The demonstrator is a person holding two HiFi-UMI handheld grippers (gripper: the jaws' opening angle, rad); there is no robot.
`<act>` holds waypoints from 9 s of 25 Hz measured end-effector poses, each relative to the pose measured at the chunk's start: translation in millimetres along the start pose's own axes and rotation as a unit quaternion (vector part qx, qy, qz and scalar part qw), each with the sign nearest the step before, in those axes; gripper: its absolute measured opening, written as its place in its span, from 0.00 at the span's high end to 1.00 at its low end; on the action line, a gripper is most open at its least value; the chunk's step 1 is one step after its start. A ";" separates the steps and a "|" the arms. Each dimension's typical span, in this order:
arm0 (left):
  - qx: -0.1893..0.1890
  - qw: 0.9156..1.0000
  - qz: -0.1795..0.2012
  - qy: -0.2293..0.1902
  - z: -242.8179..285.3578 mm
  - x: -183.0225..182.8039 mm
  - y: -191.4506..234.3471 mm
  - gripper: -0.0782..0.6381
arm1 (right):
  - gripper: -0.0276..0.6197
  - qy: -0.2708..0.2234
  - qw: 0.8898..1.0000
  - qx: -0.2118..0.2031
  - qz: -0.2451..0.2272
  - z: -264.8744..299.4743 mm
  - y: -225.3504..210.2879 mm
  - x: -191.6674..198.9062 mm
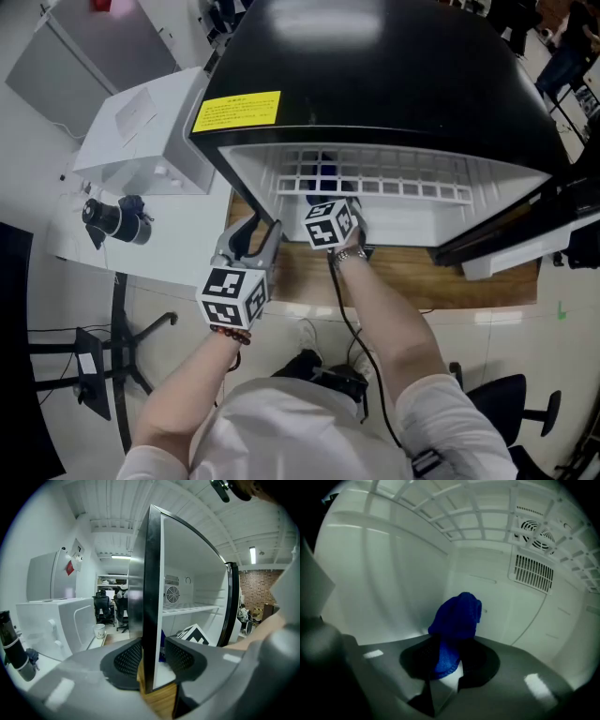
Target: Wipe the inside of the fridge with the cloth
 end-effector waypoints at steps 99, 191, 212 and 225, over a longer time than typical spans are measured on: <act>-0.017 1.000 -0.018 -0.003 0.0 6.4 -3.3 0.70 | 0.79 -0.008 1.000 -0.004 0.004 -77.1 -0.3 50.6; 0.370 0.894 -0.220 0.128 117.4 2.8 -126.7 0.53 | 0.79 -0.087 0.992 -0.053 -0.078 -229.7 -97.9 39.8; 0.267 0.951 -0.117 0.103 135.0 -6.1 -188.7 0.73 | 0.71 -0.041 0.995 -0.056 -0.065 -246.0 -152.1 74.4; 0.250 0.964 -0.045 0.073 164.5 -11.5 -210.8 0.73 | 0.81 -0.019 0.999 -0.004 -0.045 -273.7 -196.0 108.4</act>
Point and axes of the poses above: the fingertips, and each gripper's own axes: z forward along the fingers, y to its left, x out of its underside, the point moved 10 cm from there along -z, backward along the fingers, and after that the axes turned 10 degrees about x, right-handed, at the moved point
